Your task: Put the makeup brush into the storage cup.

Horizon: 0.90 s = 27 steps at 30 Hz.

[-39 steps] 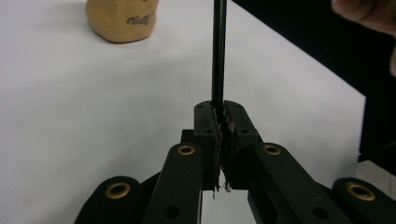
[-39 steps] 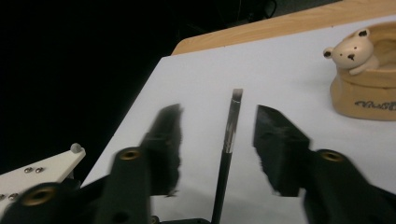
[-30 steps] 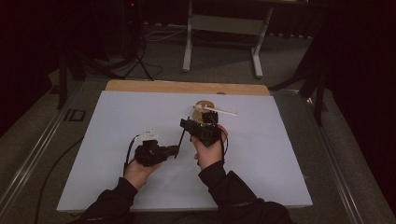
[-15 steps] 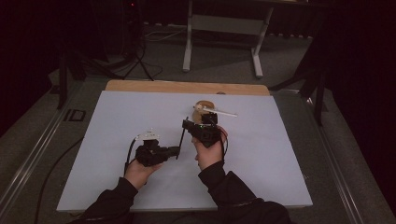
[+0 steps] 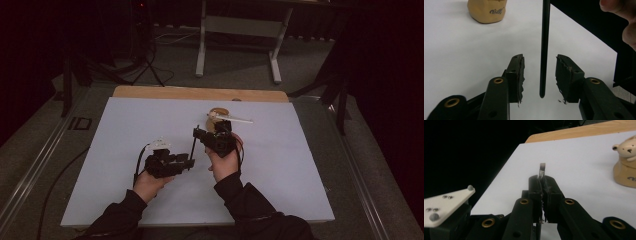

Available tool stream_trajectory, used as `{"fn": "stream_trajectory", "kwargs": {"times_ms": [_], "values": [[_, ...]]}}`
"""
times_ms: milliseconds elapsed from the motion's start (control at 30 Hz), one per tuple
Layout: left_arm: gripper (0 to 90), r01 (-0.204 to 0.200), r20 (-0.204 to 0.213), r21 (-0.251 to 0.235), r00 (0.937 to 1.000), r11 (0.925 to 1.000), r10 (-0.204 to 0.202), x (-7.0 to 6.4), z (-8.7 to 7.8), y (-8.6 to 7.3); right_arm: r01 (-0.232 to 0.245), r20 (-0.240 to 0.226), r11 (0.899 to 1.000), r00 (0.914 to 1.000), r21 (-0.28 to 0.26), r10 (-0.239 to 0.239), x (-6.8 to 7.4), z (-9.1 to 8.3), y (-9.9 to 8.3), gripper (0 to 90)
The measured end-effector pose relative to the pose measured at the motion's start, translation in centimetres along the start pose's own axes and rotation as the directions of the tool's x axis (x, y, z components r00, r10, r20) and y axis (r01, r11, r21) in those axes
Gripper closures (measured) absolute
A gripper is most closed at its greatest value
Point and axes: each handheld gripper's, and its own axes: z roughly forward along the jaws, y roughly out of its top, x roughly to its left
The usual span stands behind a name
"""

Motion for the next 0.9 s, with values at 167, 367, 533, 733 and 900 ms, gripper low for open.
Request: {"fn": "stream_trajectory", "kwargs": {"times_ms": [167, 367, 533, 733, 900], "values": [[44.9, 0.009, -0.042, -0.009, 0.9991, 0.9999, -0.009, -0.1, -0.2, 0.2, 0.083, -0.038, 0.996, 0.9959, 0.022, -0.082, 0.0, 0.0, 0.2, 85.7], [32.0, -0.034, -0.080, 0.000, 0.9962, 0.9994, 0.034, -0.8, -0.3, 0.4, 0.141, -0.064, 0.990, 0.9883, 0.032, -0.139, -0.3, -0.4, 0.5, 85.8], [22.6, -0.060, -0.096, 0.012, 0.9936, 0.9981, 0.061, -1.3, -0.1, 0.4, 0.185, -0.062, 0.982, 0.9811, 0.031, -0.183, -0.7, -1.3, 0.9, 85.8], [12.5, -0.068, -0.077, -0.007, 0.9947, 0.9976, 0.068, -1.2, -0.2, 0.2, 0.220, -0.070, 0.975, 0.9736, 0.039, -0.217, -1.6, -2.3, 0.8, 85.8], [9.0, -0.086, -0.062, -0.006, 0.9944, 0.9962, 0.086, -0.8, -0.6, 0.3, 0.256, -0.081, 0.966, 0.9639, 0.020, -0.254, -2.3, -3.5, 1.0, 85.8]]}}
